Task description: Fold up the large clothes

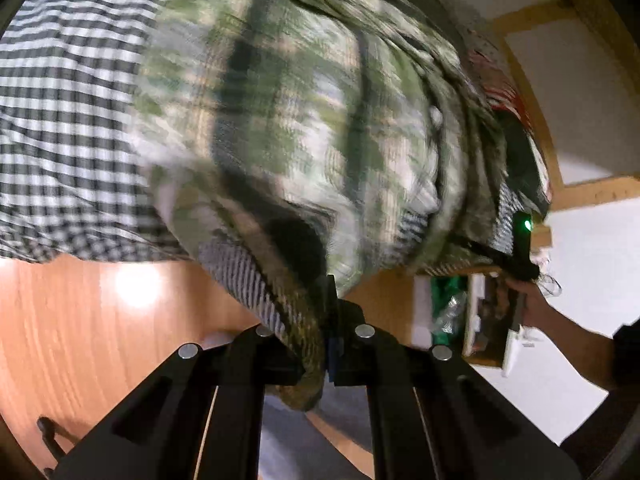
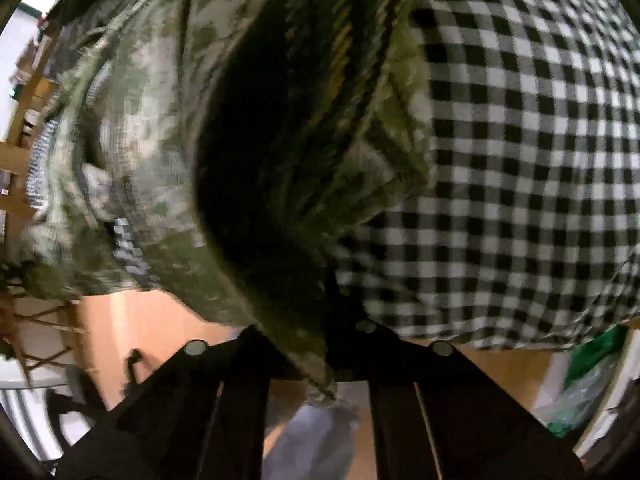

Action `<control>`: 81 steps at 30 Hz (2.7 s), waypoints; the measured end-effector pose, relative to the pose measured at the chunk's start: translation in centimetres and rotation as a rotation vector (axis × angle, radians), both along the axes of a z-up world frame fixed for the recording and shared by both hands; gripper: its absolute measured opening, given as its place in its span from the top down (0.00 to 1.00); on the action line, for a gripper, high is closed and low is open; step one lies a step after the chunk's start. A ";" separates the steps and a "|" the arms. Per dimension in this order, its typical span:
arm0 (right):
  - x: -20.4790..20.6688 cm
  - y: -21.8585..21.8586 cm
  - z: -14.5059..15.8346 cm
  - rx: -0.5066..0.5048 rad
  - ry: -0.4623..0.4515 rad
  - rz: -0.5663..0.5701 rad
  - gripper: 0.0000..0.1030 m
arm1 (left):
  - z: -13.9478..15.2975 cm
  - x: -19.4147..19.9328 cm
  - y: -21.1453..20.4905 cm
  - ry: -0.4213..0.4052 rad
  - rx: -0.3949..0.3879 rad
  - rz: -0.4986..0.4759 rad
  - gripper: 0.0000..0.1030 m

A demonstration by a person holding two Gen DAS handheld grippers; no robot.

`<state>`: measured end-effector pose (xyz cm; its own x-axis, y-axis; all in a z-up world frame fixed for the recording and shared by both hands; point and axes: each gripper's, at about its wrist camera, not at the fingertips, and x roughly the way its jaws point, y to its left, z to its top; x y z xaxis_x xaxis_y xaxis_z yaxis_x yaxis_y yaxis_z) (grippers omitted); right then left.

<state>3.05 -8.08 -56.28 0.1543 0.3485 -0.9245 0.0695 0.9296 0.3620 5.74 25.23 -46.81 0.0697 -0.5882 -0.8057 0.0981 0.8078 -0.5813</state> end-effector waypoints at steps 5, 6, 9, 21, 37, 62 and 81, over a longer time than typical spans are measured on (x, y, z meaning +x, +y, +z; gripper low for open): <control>-1.1 0.8 3.2 0.249 -0.034 0.009 0.95 | 1.0 -1.7 -2.1 0.021 -0.098 0.023 0.94; -1.2 0.5 4.3 0.313 -0.049 -0.006 0.95 | 1.8 -1.9 -2.0 0.012 -0.152 0.056 0.94; -1.8 -0.4 6.4 0.435 -0.091 -0.060 0.95 | 3.9 -2.4 -1.5 0.000 -0.341 0.144 0.94; -0.6 2.5 8.0 0.369 -0.084 0.037 0.95 | 3.4 -3.2 -4.9 0.047 -0.250 0.151 0.94; 14.2 3.1 16.7 0.490 -0.284 0.093 0.95 | 11.0 9.8 -11.5 -0.157 -0.208 0.211 0.94; 45.8 3.1 22.1 0.372 -0.463 -0.053 0.95 | 14.0 42.4 -4.5 -0.343 -0.140 0.152 0.94; 57.3 1.8 8.5 0.198 -0.281 -0.062 0.95 | 2.7 52.8 -3.2 -0.234 0.189 0.150 0.93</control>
